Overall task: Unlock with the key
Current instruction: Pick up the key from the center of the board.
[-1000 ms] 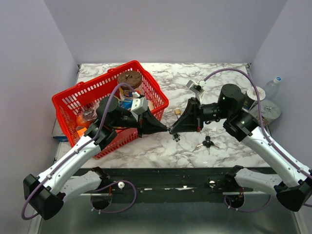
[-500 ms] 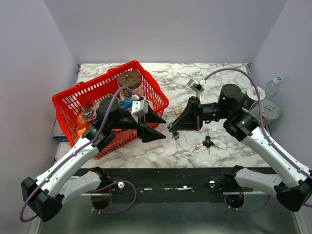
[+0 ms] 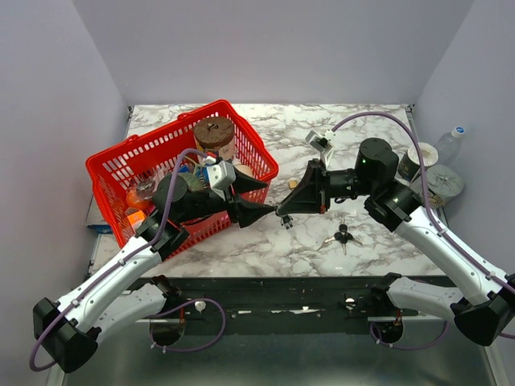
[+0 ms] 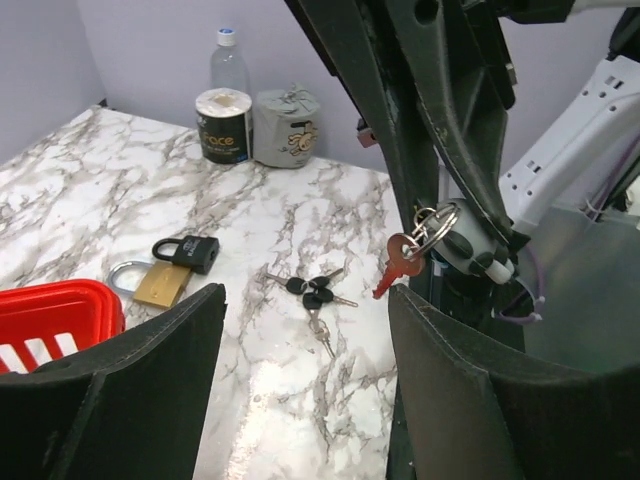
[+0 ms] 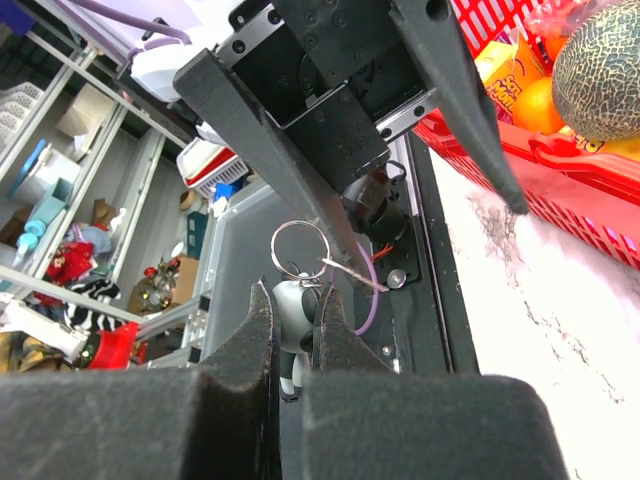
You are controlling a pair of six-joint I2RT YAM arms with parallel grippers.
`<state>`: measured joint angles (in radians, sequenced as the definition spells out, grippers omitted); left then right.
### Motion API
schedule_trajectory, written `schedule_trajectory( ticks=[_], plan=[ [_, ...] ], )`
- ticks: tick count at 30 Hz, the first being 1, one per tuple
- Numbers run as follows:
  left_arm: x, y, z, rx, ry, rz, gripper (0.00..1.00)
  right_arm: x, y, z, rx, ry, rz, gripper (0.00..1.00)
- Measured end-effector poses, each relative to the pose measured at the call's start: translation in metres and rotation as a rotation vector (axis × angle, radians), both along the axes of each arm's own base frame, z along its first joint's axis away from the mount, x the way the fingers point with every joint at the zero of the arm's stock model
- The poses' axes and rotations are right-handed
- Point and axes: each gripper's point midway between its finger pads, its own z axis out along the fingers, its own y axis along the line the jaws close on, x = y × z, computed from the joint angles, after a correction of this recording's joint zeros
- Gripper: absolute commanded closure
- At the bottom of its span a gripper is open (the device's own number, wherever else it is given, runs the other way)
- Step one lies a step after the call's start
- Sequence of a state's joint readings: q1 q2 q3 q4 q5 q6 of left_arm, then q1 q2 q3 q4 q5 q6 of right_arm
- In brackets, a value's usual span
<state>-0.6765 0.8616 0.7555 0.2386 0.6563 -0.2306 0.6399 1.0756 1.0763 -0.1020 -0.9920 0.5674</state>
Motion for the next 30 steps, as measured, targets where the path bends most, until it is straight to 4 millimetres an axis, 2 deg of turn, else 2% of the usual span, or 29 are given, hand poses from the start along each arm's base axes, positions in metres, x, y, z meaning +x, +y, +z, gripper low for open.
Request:
schedule_trajectory(
  ticks=[6, 12, 17, 21, 25, 30],
  plan=[
    [0.007, -0.003, 0.006, -0.04, 0.009, 0.031, 0.28, 0.001, 0.001, -0.001, -0.001, 0.008, -0.005, 0.99],
    [0.002, -0.009, 0.006, -0.045, 0.018, 0.011, 0.28, 0.002, 0.0, -0.002, 0.0, 0.005, -0.021, 0.99],
    [-0.003, -0.014, 0.0, -0.019, 0.011, -0.007, 0.28, 0.002, -0.003, 0.002, 0.01, -0.011, -0.042, 0.99],
    [0.0, -0.011, -0.01, 0.021, 0.012, 0.03, 0.26, 0.001, -0.007, 0.008, 0.021, -0.028, -0.067, 0.99],
    [0.002, -0.008, -0.01, 0.029, -0.008, 0.061, 0.27, 0.0, -0.01, 0.012, 0.028, -0.041, -0.086, 0.99],
    [-0.001, -0.014, -0.015, 0.043, 0.0, 0.051, 0.28, 0.004, -0.011, 0.01, 0.019, -0.04, -0.109, 0.99]
  ],
)
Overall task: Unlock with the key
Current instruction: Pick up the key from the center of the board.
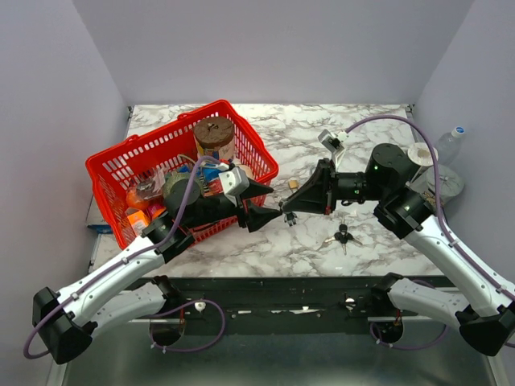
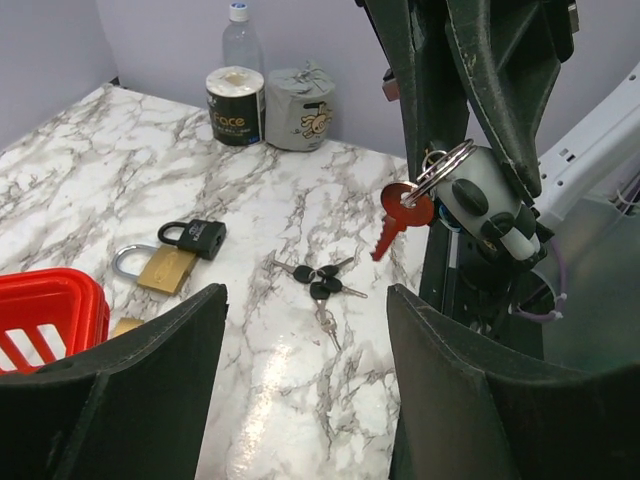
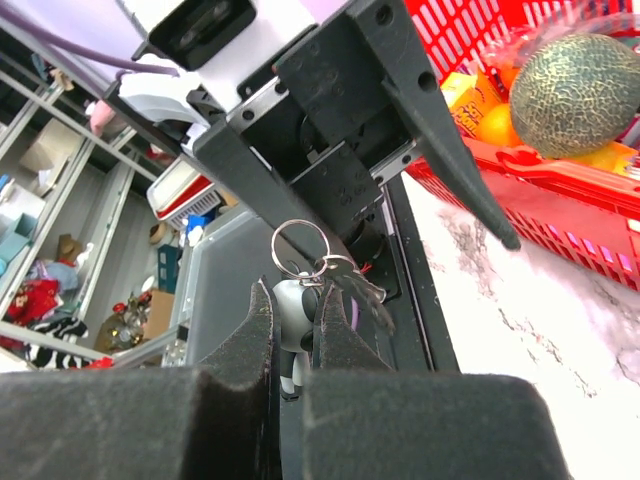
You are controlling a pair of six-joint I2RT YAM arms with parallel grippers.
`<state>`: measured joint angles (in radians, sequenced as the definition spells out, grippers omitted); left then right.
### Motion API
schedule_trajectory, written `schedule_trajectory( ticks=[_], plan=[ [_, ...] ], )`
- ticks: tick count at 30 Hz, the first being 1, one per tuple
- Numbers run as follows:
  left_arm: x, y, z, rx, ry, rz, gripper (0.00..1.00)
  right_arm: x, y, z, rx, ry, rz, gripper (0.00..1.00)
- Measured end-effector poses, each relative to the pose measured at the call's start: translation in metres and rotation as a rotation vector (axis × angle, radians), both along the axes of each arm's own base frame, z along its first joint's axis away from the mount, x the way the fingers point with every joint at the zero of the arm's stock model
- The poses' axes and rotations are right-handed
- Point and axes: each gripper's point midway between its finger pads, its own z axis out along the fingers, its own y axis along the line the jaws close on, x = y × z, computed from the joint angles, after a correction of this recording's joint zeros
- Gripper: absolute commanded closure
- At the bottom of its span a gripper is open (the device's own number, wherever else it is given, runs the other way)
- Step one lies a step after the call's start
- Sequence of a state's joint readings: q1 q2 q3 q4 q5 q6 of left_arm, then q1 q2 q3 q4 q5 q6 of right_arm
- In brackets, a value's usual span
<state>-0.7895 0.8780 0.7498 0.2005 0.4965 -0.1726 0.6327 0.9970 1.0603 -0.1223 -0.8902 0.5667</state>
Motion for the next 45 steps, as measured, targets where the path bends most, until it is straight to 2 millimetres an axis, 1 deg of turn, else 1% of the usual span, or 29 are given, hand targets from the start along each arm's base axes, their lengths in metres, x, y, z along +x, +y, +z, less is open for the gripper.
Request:
schedule_trajectory(
  ticks=[5, 10, 14, 18, 23, 27, 30, 34, 36, 38, 39, 41, 45],
  plan=[
    [0.0, -0.004, -0.004, 0.005, 0.017, 0.0, 0.29, 0.004, 0.0, -0.003, -0.01, 0.004, -0.025, 0.99],
    [-0.002, -0.006, 0.007, -0.037, 0.012, 0.01, 0.31, 0.01, 0.0, -0.008, -0.027, 0.018, -0.059, 0.99],
    [0.002, -0.004, 0.015, -0.071, 0.012, 0.037, 0.33, 0.015, 0.001, -0.011, -0.037, 0.029, -0.077, 0.99],
    [0.008, -0.005, 0.013, -0.073, 0.03, 0.063, 0.39, 0.019, 0.001, -0.013, -0.041, 0.032, -0.093, 0.99],
    [0.013, -0.007, 0.009, -0.071, 0.049, 0.084, 0.44, 0.021, 0.002, -0.015, -0.047, 0.04, -0.096, 0.99],
    [0.016, -0.006, 0.009, -0.075, 0.054, 0.098, 0.52, 0.021, 0.002, -0.016, -0.049, 0.042, -0.098, 0.99],
    [0.017, -0.007, 0.009, -0.077, 0.057, 0.101, 0.55, 0.021, 0.002, -0.017, -0.051, 0.045, -0.098, 0.99],
    [0.018, -0.008, 0.009, -0.08, 0.06, 0.1, 0.65, 0.021, 0.002, -0.022, -0.057, 0.055, -0.098, 0.99],
    [0.018, -0.008, 0.01, -0.084, 0.057, 0.099, 0.72, 0.021, 0.002, -0.023, -0.06, 0.061, -0.098, 0.99],
    [0.018, -0.008, 0.011, -0.087, 0.055, 0.099, 0.76, 0.021, 0.002, -0.024, -0.061, 0.067, -0.098, 0.99],
    [0.018, -0.008, 0.011, -0.088, 0.055, 0.099, 0.81, 0.021, 0.002, -0.024, -0.061, 0.068, -0.098, 0.99],
    [0.017, -0.008, 0.012, -0.088, 0.055, 0.099, 0.85, 0.021, 0.002, -0.025, -0.061, 0.07, -0.099, 0.99],
    [0.017, -0.008, 0.011, -0.087, 0.051, 0.098, 1.0, 0.021, 0.002, -0.024, -0.06, 0.075, -0.104, 0.99]
  ],
)
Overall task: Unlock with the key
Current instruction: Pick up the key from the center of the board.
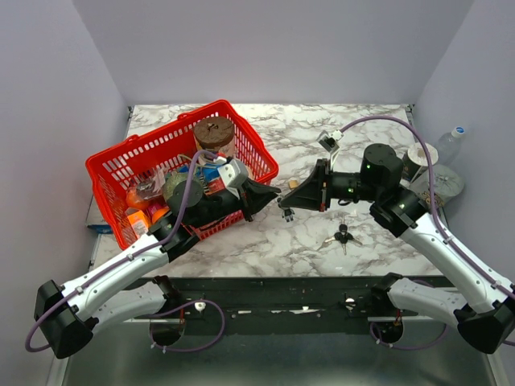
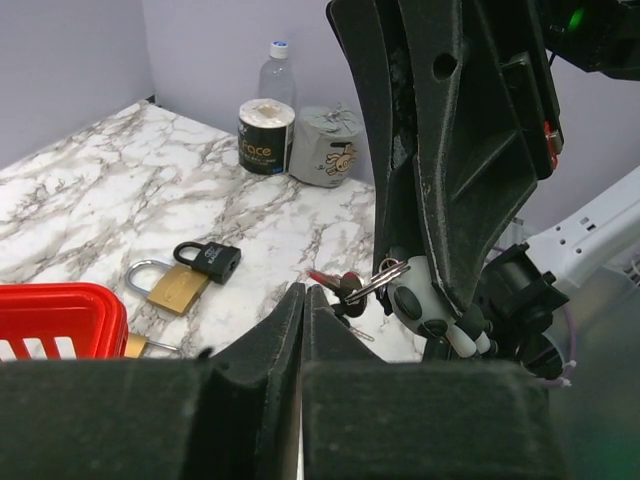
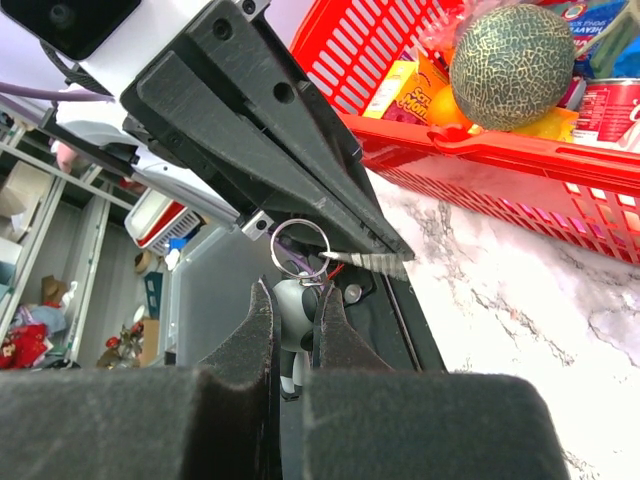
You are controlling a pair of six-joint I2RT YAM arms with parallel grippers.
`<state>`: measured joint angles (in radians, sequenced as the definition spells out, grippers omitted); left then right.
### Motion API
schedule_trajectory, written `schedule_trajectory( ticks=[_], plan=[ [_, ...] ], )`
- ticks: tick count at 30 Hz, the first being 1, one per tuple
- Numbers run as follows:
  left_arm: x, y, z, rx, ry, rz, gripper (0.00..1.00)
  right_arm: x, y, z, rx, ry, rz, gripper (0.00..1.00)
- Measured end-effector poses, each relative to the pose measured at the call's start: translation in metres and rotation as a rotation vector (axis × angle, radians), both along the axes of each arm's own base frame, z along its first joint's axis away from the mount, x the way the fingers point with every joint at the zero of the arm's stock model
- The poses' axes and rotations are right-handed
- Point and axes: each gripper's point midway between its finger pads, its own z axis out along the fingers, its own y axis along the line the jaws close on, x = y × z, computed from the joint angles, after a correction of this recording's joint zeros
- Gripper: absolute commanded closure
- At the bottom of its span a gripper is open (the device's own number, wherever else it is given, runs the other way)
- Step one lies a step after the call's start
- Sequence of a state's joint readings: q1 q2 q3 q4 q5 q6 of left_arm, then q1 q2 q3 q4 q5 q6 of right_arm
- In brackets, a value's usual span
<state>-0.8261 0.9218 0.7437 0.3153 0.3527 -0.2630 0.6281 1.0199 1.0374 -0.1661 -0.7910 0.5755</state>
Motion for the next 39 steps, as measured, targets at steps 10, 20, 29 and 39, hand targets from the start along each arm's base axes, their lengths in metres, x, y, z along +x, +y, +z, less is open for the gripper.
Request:
schedule_trajectory(
  ticks=[10, 20, 29, 39],
  plan=[
    [-0.002, 0.004, -0.004, 0.032, -0.019, 0.004, 0.41, -0.002, -0.005, 0.002, 0.005, -0.011, -0.021, 0.99],
    [-0.035, 0.009, -0.005, 0.105, -0.088, -0.137, 0.11, -0.018, -0.01, 0.009, 0.024, -0.016, 0.05, 0.99],
    [-0.065, -0.007, -0.008, 0.122, -0.049, -0.375, 0.11, -0.051, -0.015, 0.019, 0.046, -0.022, 0.244, 0.99],
    [-0.08, -0.013, -0.01, 0.102, 0.013, -0.492, 0.23, -0.058, -0.011, 0.006, 0.021, 0.021, 0.334, 0.99]
  ],
)
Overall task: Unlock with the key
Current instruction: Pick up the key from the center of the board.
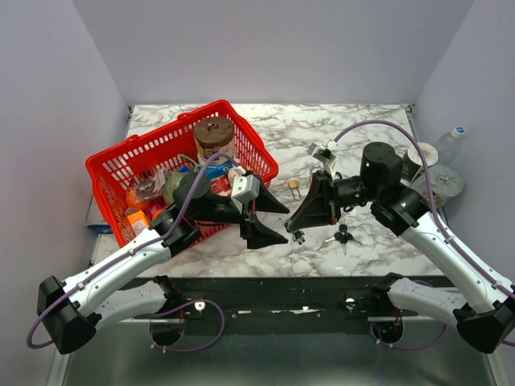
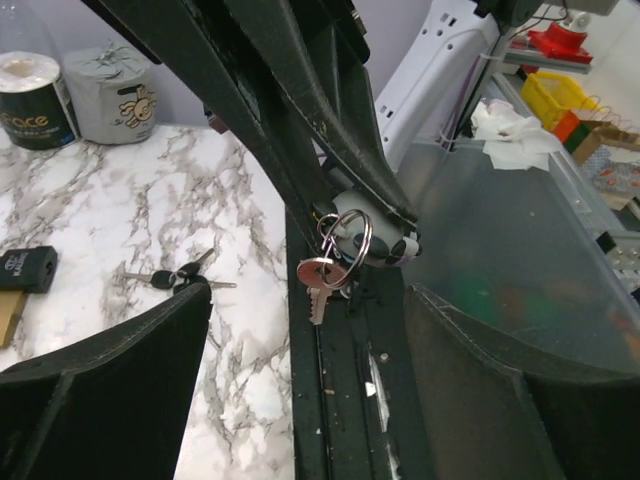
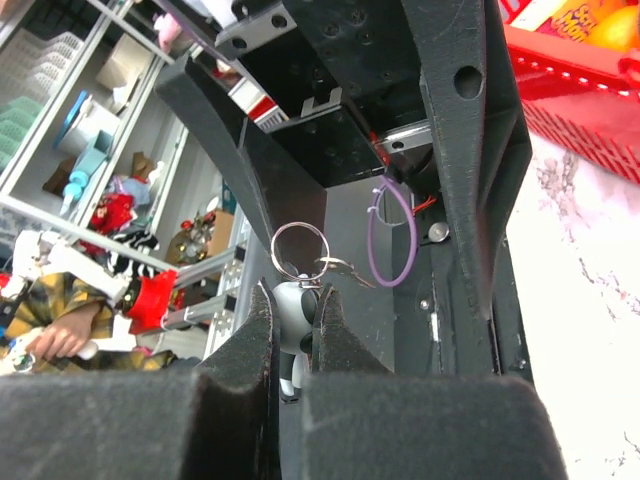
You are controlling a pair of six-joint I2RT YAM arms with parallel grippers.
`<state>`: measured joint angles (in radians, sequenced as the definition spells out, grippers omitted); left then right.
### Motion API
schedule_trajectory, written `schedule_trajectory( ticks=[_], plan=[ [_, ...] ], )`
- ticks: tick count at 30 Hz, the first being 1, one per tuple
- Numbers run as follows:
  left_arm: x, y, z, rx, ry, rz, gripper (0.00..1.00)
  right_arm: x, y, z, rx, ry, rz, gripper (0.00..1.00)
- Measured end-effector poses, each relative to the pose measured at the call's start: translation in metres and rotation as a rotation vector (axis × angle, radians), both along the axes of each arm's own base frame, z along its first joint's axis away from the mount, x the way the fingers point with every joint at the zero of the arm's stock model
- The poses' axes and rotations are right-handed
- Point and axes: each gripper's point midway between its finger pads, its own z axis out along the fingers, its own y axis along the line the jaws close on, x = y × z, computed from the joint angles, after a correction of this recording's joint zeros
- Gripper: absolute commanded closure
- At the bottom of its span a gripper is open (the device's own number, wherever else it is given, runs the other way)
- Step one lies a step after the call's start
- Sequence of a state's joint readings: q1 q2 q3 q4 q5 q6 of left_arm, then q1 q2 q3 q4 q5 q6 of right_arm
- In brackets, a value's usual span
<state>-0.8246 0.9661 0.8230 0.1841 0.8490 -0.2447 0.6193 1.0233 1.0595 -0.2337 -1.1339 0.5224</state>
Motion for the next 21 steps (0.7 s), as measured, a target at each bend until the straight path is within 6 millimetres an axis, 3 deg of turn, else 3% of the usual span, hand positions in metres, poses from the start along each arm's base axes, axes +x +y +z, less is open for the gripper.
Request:
schedule_trajectory(
  ticks=[3, 8, 15, 21],
  plan=[
    [-0.003, -0.0008, 0.002, -0.007, 0.013, -0.021, 0.37, -0.0019, -0.0003, 0.0002, 0.002, -0.001, 0.011, 0.99],
    [-0.0048, -0.0018, 0.0028, -0.011, 0.026, -0.037, 0.51, -0.0021, -0.0004, 0.0, 0.004, -0.009, 0.015, 0.99],
    [-0.0059, -0.0019, 0.003, -0.011, 0.035, -0.043, 0.85, -0.0019, -0.0006, -0.0015, 0.002, -0.019, 0.016, 0.99],
    [-0.0057, -0.0019, 0.0023, -0.008, 0.034, -0.042, 1.0, -0.0028, -0.0017, -0.0063, -0.014, -0.014, 0.015, 0.99]
  ],
)
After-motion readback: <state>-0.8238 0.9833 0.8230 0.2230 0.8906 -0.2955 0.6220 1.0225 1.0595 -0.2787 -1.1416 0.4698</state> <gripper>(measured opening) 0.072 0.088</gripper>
